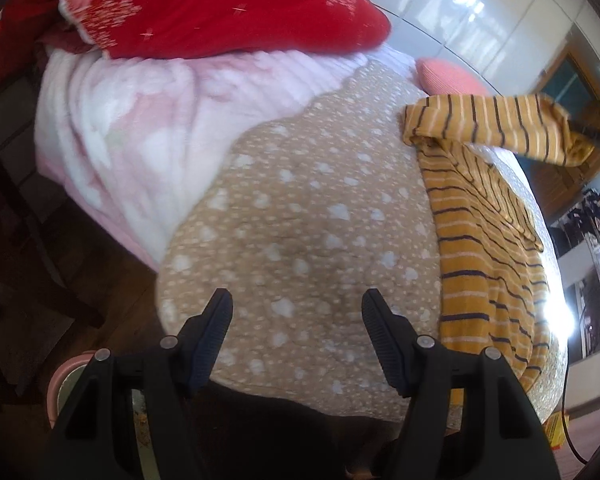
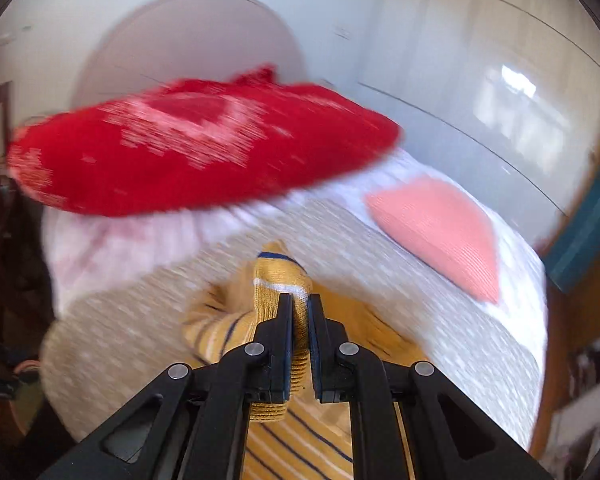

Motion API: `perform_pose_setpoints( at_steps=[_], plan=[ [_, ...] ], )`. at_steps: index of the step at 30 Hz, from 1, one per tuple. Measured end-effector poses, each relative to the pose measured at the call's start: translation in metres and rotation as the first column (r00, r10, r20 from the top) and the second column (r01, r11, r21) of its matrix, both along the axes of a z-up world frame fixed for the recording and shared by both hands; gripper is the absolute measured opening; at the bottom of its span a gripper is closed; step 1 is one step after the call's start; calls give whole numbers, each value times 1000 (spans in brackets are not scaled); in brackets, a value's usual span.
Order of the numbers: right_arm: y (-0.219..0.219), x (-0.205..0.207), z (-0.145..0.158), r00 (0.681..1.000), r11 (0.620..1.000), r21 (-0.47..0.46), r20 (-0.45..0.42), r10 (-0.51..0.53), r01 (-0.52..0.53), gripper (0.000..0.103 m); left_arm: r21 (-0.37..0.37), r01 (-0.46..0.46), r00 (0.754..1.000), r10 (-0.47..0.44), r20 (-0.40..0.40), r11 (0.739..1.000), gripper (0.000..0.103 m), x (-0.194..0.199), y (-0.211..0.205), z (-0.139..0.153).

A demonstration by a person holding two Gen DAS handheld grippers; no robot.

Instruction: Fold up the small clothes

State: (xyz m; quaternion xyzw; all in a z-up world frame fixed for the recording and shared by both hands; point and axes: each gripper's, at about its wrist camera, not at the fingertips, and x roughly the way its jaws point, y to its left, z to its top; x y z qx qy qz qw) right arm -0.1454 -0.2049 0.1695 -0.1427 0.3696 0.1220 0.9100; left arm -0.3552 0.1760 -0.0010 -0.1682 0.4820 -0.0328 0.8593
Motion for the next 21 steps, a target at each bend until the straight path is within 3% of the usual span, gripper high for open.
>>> perform_pose_setpoints(
  at_steps=[3,5,7,8,10,11,13,17,21],
  plan=[
    [-75,17,-47,977,983,-5,-104,-185,186,9,25,50,999,-50,-5,998,66,11,-26,1],
    [-119,26,-86,931,952,5,-210,-298,305,13,43,83,997,-82,-9,996,66,19,-42,2],
    [-157,22,-111,877,902,14,-239,-416,432,21,59,111,994,-111,-5,992,66,25,-55,4],
    [-174,15,-117,858,875,67,-246,-451,480,23,67,124,992,-125,-3,990,66,29,-60,5],
    [-201,-6,-121,832,814,210,-270,-484,541,39,77,154,988,-154,-10,985,67,35,-73,4],
    [-209,-17,-122,827,788,267,-279,-488,555,42,75,166,986,-165,-16,983,68,37,-78,2],
    [-215,-36,-124,836,768,336,-286,-468,545,44,59,195,980,-193,-39,979,68,44,-89,-3],
    [-199,-59,-122,884,798,382,-236,-403,466,44,35,234,970,-232,-68,972,68,50,-110,-11],
    [-173,-49,-121,940,813,473,-209,-270,339,44,35,255,966,-253,-55,966,68,48,-127,-7]
  ],
)
